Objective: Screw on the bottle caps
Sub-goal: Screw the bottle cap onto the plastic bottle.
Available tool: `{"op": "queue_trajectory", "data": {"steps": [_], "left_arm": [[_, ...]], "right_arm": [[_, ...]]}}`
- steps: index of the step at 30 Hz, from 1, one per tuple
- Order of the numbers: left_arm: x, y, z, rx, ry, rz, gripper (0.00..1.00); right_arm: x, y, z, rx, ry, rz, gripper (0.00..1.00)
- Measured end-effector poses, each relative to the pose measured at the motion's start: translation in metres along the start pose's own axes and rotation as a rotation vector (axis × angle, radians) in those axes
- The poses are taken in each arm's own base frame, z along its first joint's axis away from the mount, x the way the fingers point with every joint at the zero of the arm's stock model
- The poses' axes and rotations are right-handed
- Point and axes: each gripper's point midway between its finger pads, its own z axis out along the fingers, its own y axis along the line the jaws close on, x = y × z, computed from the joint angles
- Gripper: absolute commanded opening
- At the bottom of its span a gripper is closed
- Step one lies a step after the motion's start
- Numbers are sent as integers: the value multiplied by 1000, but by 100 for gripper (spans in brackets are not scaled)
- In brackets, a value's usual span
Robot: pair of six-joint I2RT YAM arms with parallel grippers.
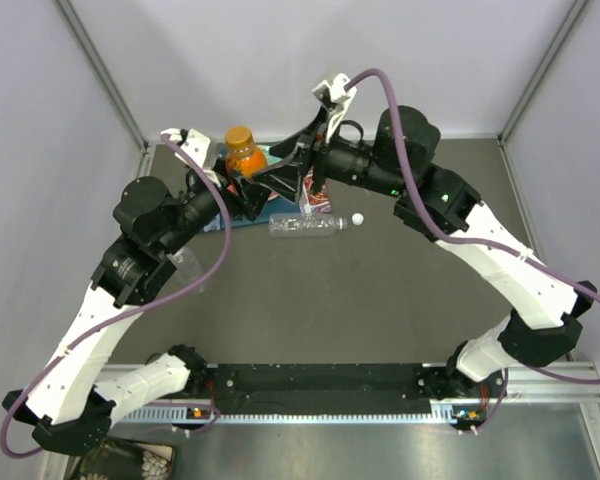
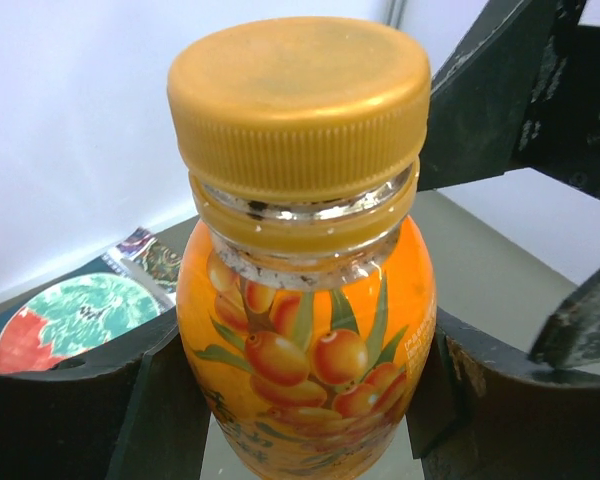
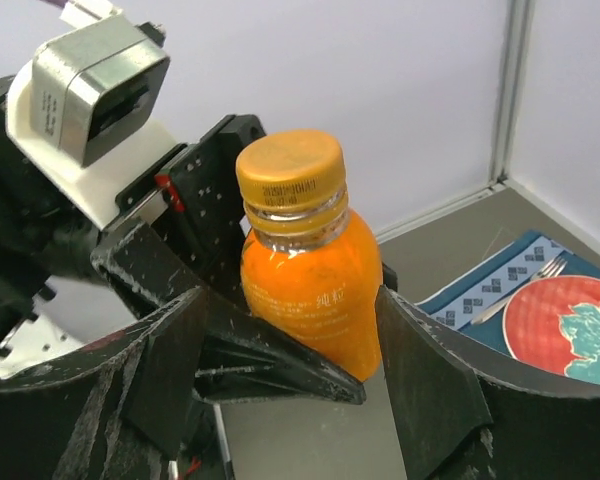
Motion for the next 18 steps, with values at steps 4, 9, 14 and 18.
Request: {"op": "queue_trajectory", "data": {"steps": [4,9,14,18], "left_arm": [[-9,-17,1,93,-34,-14,0],[-11,-57,-5,337,-56,-34,0],[3,-111,-28,684,-9,-76,0],[15,-137,-48,877,43,-91,0]], "right_arm": [[1,9,-20,-122,51,14,70],[1,23,-50,-330,111,19,71],[-13,28,-70,-454,105,14,74],[-30,31,-74,-527,67,9,74]]}}
